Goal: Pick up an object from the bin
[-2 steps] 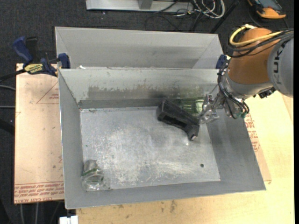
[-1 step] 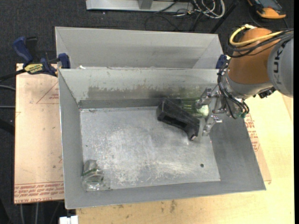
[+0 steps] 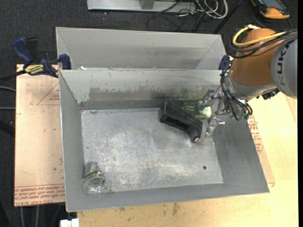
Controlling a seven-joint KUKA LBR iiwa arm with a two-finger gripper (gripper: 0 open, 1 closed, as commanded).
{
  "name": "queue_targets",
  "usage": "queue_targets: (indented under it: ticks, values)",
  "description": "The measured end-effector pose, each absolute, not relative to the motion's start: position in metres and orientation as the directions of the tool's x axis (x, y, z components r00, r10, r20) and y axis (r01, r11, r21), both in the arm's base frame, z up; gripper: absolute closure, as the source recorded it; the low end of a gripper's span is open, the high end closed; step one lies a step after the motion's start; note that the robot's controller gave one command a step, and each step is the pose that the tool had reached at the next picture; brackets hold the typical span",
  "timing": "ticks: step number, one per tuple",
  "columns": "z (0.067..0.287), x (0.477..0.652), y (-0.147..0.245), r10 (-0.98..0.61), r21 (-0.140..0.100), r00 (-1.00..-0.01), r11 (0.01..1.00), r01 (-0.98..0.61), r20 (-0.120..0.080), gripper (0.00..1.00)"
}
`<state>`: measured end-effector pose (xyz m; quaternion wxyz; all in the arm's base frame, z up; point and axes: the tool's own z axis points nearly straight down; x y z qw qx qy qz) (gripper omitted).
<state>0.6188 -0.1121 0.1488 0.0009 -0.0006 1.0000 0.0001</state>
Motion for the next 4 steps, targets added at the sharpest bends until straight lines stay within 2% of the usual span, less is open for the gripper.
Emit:
queue_targets:
  ticks: [1,2,3,4]
  values:
    - [0.154,0.632,-0.091,-0.038,-0.002,-0.999,0.999,-0.038,-0.002,0.0]
    - [0.162,0.646,-0.052,0.026,0.001,-1.0,1.0,0.026,-0.004,0.0]
    - [0.128,0.649,-0.019,-0.047,0.0,-0.999,0.999,-0.047,-0.01,0.0]
    - [0.112,0.66,-0.02,-0.044,-0.007,-0.998,0.999,-0.044,-0.041,0.0]
